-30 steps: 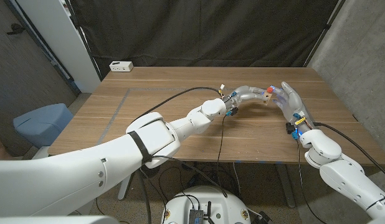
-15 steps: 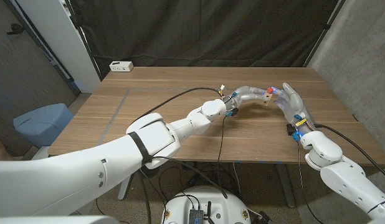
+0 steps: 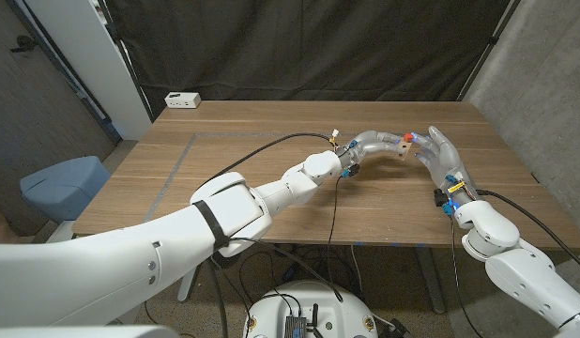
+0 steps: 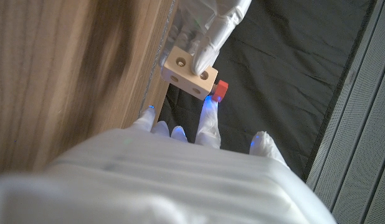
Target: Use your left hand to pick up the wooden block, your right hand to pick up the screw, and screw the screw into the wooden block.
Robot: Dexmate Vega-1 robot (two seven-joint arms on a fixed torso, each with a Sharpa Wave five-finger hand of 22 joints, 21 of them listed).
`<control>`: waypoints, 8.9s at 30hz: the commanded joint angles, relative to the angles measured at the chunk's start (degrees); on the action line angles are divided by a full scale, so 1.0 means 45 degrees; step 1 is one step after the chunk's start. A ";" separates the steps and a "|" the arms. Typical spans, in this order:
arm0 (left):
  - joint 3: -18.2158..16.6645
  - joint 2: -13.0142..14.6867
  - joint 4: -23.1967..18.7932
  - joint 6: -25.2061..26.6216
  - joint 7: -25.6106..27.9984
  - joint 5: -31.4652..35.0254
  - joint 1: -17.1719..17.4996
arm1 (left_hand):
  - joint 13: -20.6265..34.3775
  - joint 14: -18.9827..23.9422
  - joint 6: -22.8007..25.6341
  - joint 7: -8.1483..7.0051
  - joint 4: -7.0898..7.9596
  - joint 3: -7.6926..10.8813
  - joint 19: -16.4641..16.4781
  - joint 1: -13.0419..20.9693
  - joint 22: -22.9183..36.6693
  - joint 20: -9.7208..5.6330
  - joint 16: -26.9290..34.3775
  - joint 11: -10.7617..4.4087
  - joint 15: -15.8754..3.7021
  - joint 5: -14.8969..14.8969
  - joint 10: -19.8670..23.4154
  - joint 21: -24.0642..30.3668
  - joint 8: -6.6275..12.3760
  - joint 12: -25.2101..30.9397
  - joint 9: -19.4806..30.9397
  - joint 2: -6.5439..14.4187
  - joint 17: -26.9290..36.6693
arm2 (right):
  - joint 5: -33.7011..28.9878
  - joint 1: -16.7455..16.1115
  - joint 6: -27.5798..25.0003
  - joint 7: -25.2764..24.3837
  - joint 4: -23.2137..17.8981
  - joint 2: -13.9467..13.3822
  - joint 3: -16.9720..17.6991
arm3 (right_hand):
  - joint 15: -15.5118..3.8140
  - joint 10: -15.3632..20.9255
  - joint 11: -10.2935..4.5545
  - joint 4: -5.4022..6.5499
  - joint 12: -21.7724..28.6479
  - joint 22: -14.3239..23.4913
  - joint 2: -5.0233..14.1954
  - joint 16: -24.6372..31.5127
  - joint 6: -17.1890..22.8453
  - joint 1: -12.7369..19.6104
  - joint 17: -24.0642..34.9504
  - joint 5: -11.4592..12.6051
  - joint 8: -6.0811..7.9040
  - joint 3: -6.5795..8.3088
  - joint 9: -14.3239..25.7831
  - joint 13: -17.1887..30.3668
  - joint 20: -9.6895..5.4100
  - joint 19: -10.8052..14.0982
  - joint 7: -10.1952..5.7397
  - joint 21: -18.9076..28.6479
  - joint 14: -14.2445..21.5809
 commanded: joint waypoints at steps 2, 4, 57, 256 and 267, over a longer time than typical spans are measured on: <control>-0.0046 0.0001 -0.0006 0.0070 -0.0054 -0.0008 -0.0002 | 0.0060 0.0070 0.0861 0.0359 0.0489 0.0539 0.0058 -0.0220 0.0042 -0.0068 -0.0004 -0.0001 -0.1165 0.0083 0.0114 -0.0010 0.0179 0.0136 0.0042 0.0456 0.0031 | -0.0067 -0.0311 -0.0196 -0.0149 -0.0310 -0.0001 0.0203 | -0.0040 0.0138 -0.0060 0.0020 0.0066 0.0043 0.0009 0.0054 0.0215 0.0009 0.0031 0.0076 0.0112 0.0124 0.0051 0.0043 0.0082 0.0125 0.0011 0.0094 -0.0509; -0.0047 -0.0005 -0.0004 0.0144 -0.0054 -0.0019 -0.0027 | 0.0060 0.0084 0.0872 0.0345 0.0478 0.0538 0.0062 -0.0216 0.0041 -0.0091 -0.0006 0.0001 -0.1167 0.0082 0.0102 -0.0008 0.0184 0.0131 0.0043 0.0433 0.0022 | -0.0073 -0.0317 -0.0240 -0.0163 -0.0333 0.0004 0.0211 | -0.0042 0.0157 -0.0059 0.0020 0.0066 0.0043 0.0007 0.0052 0.0243 0.0008 0.0031 0.0075 0.0111 0.0125 0.0051 0.0043 0.0081 0.0130 0.0008 0.0093 -0.0511; 0.0067 -0.0018 0.0007 0.0545 -0.0014 -0.0106 -0.0180 | 0.0068 0.0087 0.0908 0.0323 0.0475 0.0540 0.0073 -0.0219 0.0041 -0.0081 0.0004 -0.0003 -0.1178 0.0079 0.0120 -0.0006 0.0199 0.0142 0.0041 0.0443 0.0033 | -0.0340 -0.0493 -0.0377 -0.0436 -0.0494 0.0194 0.0327 | -0.0167 0.0952 -0.0390 -0.0048 0.0107 0.0040 0.0029 0.0078 0.2380 0.0092 -0.0016 0.0077 0.0455 0.0245 0.0078 0.0036 0.0043 0.0291 0.0393 0.0066 -0.0187; 0.0035 -0.0082 -0.0010 0.0174 -0.0232 0.0029 0.0046 | 0.0071 0.0138 0.0899 0.0383 0.0489 0.0576 0.0084 -0.0253 0.0043 -0.0043 0.0003 0.0005 -0.1148 0.0073 0.0136 -0.0004 0.0199 0.0153 0.0041 0.0464 0.0028 | -0.0497 -0.1008 -0.0448 -0.0484 -0.0825 0.0513 0.0723 | -0.0188 0.1380 -0.0529 -0.0210 0.0162 0.0038 -0.0060 0.0100 0.2819 0.0103 -0.0034 0.0104 0.0507 0.0304 0.0129 0.0049 0.0002 0.0700 0.0265 0.0077 0.0180; 0.0040 -0.0074 -0.0005 0.0250 -0.0209 0.0004 0.0010 | 0.0073 0.0152 0.0922 0.0352 0.0471 0.0565 0.0094 -0.0239 0.0042 -0.0053 0.0012 0.0005 -0.1179 0.0070 0.0147 -0.0001 0.0207 0.0160 0.0041 0.0441 0.0029 | -0.0476 -0.0982 -0.0515 -0.0503 -0.0839 0.0479 0.0720 | -0.0204 0.1590 -0.0521 -0.0212 0.0182 0.0038 -0.0051 0.0102 0.3143 0.0102 -0.0034 0.0104 0.0549 0.0317 0.0126 0.0048 0.0012 0.0742 0.0331 0.0077 0.0238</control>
